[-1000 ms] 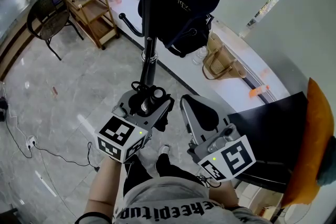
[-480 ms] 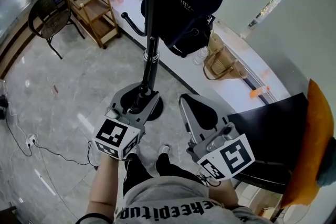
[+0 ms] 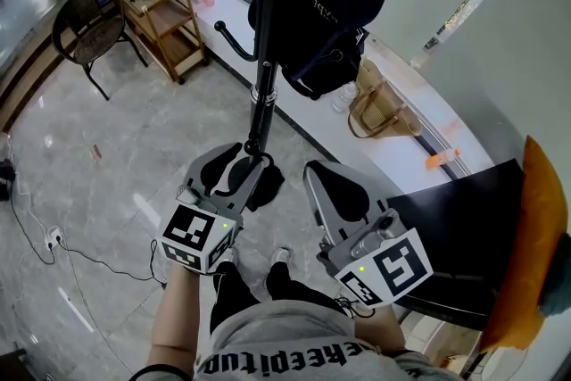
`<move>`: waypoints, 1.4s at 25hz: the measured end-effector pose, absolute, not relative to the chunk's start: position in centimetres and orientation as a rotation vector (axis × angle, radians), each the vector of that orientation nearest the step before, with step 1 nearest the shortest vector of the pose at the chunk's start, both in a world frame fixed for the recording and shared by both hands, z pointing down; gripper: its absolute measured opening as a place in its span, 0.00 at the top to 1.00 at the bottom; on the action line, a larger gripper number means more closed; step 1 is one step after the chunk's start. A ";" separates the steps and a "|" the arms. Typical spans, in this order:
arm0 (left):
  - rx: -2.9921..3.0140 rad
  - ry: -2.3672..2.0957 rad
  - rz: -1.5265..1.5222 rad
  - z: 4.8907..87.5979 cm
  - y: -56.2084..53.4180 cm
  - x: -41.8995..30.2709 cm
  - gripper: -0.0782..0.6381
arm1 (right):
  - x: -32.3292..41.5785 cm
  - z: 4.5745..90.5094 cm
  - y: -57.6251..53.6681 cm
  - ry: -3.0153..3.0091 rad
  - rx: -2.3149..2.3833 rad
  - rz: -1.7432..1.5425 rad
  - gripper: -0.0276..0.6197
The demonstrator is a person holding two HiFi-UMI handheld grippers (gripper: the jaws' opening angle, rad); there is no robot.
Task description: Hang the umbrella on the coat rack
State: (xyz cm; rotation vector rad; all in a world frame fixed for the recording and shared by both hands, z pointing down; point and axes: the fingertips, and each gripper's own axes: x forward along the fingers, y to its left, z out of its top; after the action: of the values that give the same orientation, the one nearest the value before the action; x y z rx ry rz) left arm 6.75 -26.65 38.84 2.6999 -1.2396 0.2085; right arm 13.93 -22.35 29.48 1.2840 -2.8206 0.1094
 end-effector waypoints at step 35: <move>2.752 -1.346 0.216 34.2 -23.6 0.9 0.87 | 7.3 27.7 -20.7 -2.853 1.281 0.048 0.94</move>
State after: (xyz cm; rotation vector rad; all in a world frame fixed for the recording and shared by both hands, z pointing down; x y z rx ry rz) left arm 0.87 -23.63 34.18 2.7522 -1.3462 0.2164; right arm 7.34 -20.72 27.71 1.2814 -2.8531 0.0478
